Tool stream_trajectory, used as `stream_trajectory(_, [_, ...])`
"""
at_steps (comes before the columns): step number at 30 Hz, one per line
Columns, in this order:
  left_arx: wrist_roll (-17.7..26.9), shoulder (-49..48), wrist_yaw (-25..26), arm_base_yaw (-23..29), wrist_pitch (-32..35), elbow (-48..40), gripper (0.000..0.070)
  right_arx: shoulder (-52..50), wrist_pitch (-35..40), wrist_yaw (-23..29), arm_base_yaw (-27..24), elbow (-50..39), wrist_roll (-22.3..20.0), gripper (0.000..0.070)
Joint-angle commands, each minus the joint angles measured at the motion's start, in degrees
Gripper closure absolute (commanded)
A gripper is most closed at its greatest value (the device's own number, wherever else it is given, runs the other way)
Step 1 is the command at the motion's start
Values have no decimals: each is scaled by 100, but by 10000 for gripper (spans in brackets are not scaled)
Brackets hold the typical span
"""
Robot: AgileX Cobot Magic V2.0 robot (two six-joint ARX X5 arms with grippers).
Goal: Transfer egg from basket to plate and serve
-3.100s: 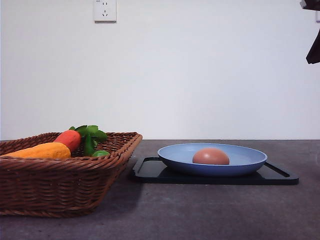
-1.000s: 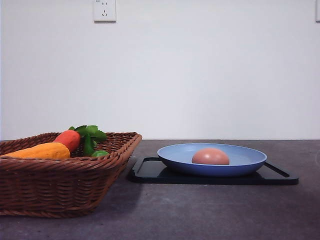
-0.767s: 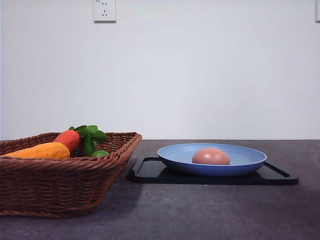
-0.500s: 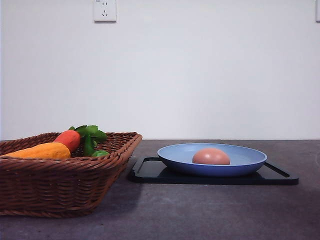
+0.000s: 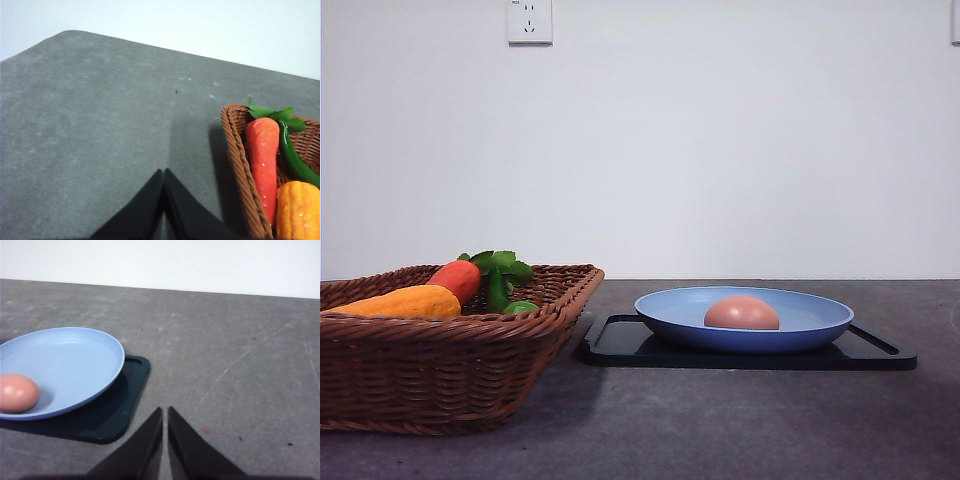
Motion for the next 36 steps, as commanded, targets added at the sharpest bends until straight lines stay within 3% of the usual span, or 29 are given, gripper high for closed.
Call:
stream_trajectory(1, [-4,-9,0,2,-50,-116,700,-11,17,-2,-7,-37,57,700])
stream_trajectory(36, [-4,-9,0,2,-50,-116,700,-11,17,-2,-7,-37,57,700])
